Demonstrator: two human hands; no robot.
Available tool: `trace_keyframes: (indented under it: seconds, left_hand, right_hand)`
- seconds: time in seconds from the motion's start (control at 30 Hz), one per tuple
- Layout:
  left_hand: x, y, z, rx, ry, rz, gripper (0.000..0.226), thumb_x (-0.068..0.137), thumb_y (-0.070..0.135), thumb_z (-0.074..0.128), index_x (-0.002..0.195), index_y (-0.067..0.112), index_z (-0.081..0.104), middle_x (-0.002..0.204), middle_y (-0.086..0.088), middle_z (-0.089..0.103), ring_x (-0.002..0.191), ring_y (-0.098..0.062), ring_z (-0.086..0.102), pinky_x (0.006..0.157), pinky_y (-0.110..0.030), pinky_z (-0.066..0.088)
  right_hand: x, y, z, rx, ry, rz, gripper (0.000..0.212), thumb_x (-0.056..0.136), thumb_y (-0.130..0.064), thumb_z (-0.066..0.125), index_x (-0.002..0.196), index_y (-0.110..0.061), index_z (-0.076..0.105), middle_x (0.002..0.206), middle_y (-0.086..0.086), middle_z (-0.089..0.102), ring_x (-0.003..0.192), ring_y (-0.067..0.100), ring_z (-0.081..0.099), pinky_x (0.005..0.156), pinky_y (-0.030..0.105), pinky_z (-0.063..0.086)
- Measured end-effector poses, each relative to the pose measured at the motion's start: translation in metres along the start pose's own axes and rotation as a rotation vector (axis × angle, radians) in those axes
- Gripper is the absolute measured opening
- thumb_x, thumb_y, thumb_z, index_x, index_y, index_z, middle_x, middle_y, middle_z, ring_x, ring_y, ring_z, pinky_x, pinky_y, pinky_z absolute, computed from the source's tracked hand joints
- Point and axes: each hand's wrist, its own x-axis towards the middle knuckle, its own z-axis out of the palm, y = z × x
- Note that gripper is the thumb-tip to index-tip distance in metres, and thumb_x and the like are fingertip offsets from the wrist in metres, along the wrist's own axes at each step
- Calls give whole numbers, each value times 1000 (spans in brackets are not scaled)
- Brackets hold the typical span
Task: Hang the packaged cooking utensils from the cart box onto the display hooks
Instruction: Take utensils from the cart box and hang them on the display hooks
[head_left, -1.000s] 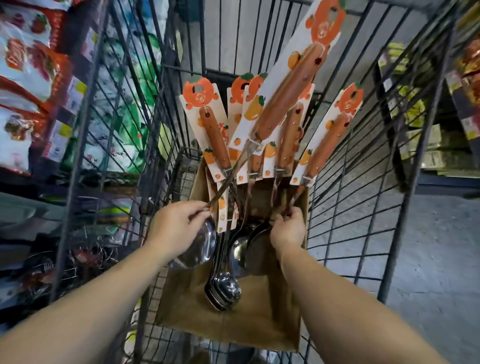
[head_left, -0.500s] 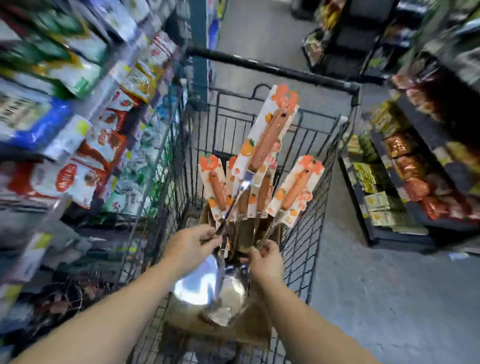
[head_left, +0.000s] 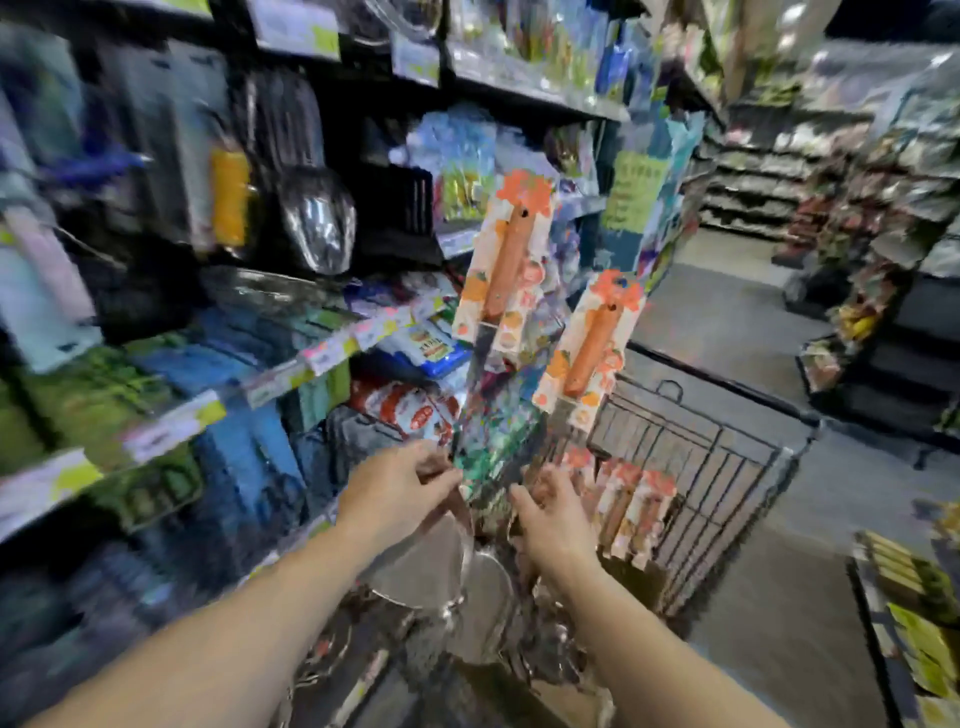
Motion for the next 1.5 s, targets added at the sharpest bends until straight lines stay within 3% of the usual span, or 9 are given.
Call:
trace_keyframes:
  seconds: [0.13, 0.33, 0.5, 0.77, 0.9, 1.17, 1.27, 1.4, 1.5]
  left_hand:
    - [-58, 6, -105, 24, 196, 39, 27, 80, 61, 57, 84, 35, 65, 88, 15, 71, 89, -7, 65, 75, -30, 50]
    - [-195, 5, -254, 13, 446, 62, 27, 84, 42, 65, 76, 16, 62, 70, 1, 66, 72, -21, 61, 68, -35, 49]
    - [-358, -22, -378, -208, 566, -39, 18, 78, 18, 75, 70, 24, 60, 80, -15, 73, 83, -31, 70, 82, -49, 54]
    - [-610, -28, -550, -24, 869, -83, 34, 77, 21, 77, 102, 30, 57, 72, -3, 68, 67, -3, 58, 66, -3, 41]
    - [-701, -32, -612, 87, 1001, -127, 39, 78, 19, 76, 113, 29, 61, 67, 8, 59, 60, 1, 51, 62, -3, 39]
    - [-811, -27, -689, 283, 1219, -84, 58, 83, 15, 70, 86, 71, 55, 58, 12, 48, 54, -3, 41, 58, -19, 38]
    - [-837, -28, -726, 423, 1281, -131, 46, 84, 20, 70, 110, 53, 52, 61, 6, 46, 55, -2, 42, 60, -11, 37]
    - [-851, -29, -781, 543, 1312, -145, 29, 86, 19, 68, 80, 43, 53, 62, 0, 42, 52, -4, 37, 56, -13, 34]
    - [-846, -35, -817, 571, 1355, -122, 21, 85, 18, 68, 85, 34, 54, 66, -2, 47, 52, -4, 38, 55, -10, 35]
  right_hand:
    - [-62, -75, 40, 13, -153, -207, 22, 94, -22, 59, 114, -23, 50, 102, 6, 65, 86, 16, 61, 78, 25, 47]
    - [-203, -166, 119, 110, -347, -488, 22, 94, -11, 58, 94, -31, 48, 86, -10, 61, 69, -1, 58, 60, 9, 44]
    - [-364, -213, 194, 188, -499, -615, 17, 93, -15, 59, 97, -30, 53, 89, 4, 66, 76, 22, 60, 72, 47, 50]
    - [-600, -295, 293, 243, -835, -811, 29, 95, -16, 57, 123, -17, 48, 83, 8, 60, 42, -3, 50, 44, 11, 35]
    - [-696, -338, 331, 307, -964, -875, 48, 92, -17, 62, 136, -20, 43, 98, 15, 69, 64, 12, 61, 52, 17, 43]
    - [-828, -425, 401, 394, -1137, -1082, 30, 92, -16, 62, 121, -21, 55, 74, -1, 70, 60, 7, 64, 59, 24, 50]
    - [-857, -462, 423, 414, -1205, -1130, 35, 93, -18, 59, 128, -21, 52, 83, 6, 72, 62, 11, 69, 55, 22, 50]
    - [-879, -507, 446, 467, -1232, -1172, 26, 94, -13, 58, 110, -34, 57, 80, 14, 66, 53, 6, 64, 50, 20, 47]
    - [-885, -539, 465, 456, -1202, -1206, 29, 93, -18, 59, 120, -30, 56, 88, 16, 68, 69, 22, 71, 61, 38, 53]
